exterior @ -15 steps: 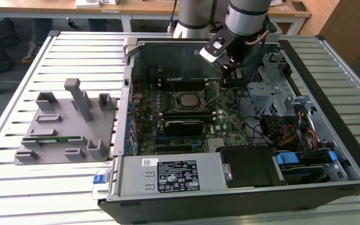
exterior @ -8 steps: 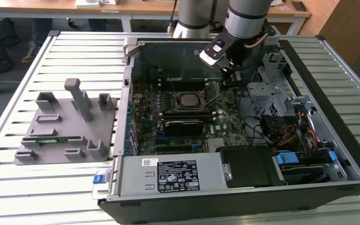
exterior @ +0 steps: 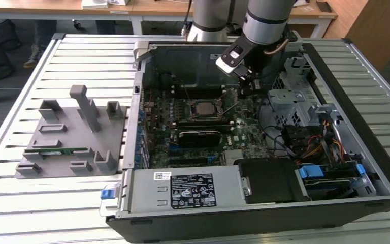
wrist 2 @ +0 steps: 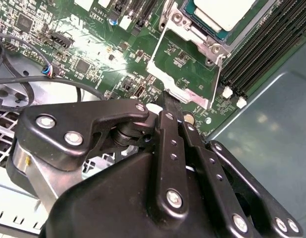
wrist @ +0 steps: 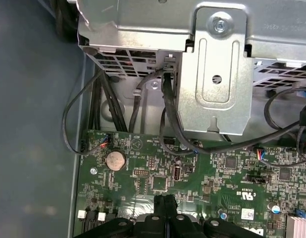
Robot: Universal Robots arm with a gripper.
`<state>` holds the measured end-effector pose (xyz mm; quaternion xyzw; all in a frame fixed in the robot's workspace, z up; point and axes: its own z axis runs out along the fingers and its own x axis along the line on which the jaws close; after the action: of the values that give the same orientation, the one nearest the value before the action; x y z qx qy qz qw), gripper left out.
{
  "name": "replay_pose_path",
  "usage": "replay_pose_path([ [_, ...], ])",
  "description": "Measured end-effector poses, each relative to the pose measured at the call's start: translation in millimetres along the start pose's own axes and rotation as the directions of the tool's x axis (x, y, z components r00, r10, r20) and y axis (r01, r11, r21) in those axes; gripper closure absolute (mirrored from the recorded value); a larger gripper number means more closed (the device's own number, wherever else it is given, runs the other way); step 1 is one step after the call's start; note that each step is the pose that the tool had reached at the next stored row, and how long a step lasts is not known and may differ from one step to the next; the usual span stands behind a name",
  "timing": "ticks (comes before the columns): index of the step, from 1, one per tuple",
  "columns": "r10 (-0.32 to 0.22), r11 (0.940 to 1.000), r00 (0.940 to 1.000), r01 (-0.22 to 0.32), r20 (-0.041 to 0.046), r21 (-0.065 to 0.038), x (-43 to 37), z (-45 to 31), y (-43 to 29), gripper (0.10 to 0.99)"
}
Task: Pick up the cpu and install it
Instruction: 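Close the cpu cover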
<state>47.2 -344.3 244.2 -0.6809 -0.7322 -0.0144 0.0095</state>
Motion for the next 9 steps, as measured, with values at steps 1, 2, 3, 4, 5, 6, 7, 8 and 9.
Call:
replay_pose_path([
  [1,0.000,1.0000,1.0000,0.000,-0.0006,0.005,0.0,0.0,-0.1,0.980],
  [2,0.001,0.9999,1.0000,-0.001,-0.0013,0.011,0.1,0.0,-0.2,0.980],
  [3,0.001,0.9998,1.0000,-0.001,-0.0018,0.018,0.2,0.0,-0.3,0.980],
  [4,0.001,0.9997,1.0000,-0.001,-0.0025,0.024,0.2,-0.1,-0.4,0.980],
  [5,0.001,0.9995,1.0000,-0.001,-0.0034,0.030,0.3,-0.2,-0.6,0.980],
  [6,0.001,0.9994,1.0000,-0.001,-0.0039,0.035,0.3,-0.4,-0.8,0.980],
  [7,0.002,0.9992,1.0000,-0.001,-0.0043,0.039,0.3,-0.9,-1.1,0.980],
  [8,0.002,0.9991,1.0000,-0.002,-0.0046,0.041,0.3,-1.2,-1.4,0.980],
  [9,0.002,0.9991,1.0000,-0.002,-0.0048,0.043,0.4,-1.5,-2.0,0.980],
])
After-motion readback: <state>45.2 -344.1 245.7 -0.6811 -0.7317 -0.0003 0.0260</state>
